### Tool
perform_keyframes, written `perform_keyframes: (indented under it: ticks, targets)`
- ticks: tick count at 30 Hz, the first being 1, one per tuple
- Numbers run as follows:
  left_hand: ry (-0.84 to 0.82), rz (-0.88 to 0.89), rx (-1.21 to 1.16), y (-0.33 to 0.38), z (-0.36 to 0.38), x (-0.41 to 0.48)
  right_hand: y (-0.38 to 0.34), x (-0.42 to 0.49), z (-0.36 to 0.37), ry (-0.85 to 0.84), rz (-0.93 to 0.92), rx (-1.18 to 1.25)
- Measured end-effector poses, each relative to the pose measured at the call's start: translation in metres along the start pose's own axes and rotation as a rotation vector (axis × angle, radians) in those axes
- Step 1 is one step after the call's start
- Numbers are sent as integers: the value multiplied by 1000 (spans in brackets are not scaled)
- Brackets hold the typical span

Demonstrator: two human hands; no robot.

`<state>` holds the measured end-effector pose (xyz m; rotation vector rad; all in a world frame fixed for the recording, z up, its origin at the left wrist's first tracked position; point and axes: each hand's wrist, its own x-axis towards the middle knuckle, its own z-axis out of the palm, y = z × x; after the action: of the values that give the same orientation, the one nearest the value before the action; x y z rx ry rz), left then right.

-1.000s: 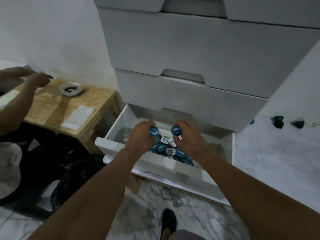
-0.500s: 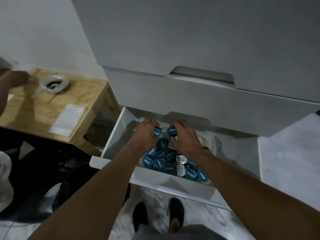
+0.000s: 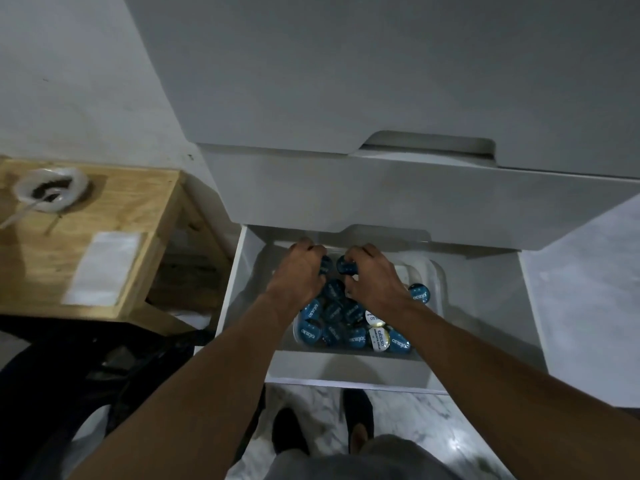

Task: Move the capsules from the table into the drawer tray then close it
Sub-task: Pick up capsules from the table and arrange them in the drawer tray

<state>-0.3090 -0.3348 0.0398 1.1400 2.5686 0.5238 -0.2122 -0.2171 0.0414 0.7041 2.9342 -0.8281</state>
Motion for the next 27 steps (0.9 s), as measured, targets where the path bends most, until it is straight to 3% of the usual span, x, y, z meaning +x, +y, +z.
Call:
perform_keyframes:
  ticks: [27]
  targets:
    - [-135, 162, 199, -6, 1, 13, 7, 9, 10, -22, 33, -56]
